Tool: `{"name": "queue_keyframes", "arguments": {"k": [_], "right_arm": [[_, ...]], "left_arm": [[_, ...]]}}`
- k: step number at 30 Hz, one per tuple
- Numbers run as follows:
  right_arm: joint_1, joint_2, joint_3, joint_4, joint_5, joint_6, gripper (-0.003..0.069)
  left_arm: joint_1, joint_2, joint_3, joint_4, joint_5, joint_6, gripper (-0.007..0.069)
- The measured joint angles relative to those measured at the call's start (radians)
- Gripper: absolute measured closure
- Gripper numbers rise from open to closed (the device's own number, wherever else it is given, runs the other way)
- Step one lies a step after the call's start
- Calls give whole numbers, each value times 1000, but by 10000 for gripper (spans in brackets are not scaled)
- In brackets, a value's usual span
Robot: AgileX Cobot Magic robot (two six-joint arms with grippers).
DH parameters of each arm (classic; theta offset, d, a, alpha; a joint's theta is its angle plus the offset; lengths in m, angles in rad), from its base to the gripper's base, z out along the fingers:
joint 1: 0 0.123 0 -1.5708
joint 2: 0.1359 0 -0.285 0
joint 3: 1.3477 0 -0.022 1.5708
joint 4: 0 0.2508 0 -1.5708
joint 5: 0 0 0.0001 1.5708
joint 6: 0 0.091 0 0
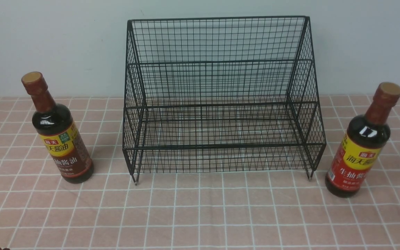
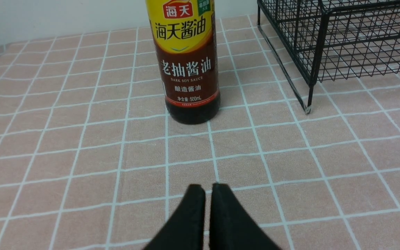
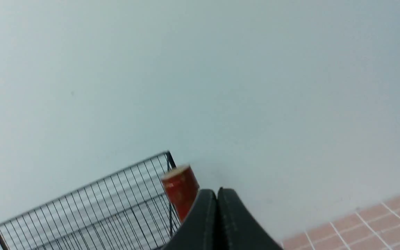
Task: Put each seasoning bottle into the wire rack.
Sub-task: Use the right arm to grab the condiment bottle closest to it
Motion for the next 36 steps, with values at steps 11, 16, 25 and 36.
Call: {"name": "queue_keyframes", "arguments": {"k": [11,16,25,36], "right_arm": [[0,147,-76,-120,-187,135,672],[0,435,-271,-312,-202,182,651],[0,896,-473,-504,-305,252,422],[0,1163,-533,-519,-399,254,167]], "left_arm": [[0,0,0,0,0,0,617],[0,0,0,0,0,0,617],[0,0,0,0,0,0,617],[0,0,0,0,0,0,617]]}}
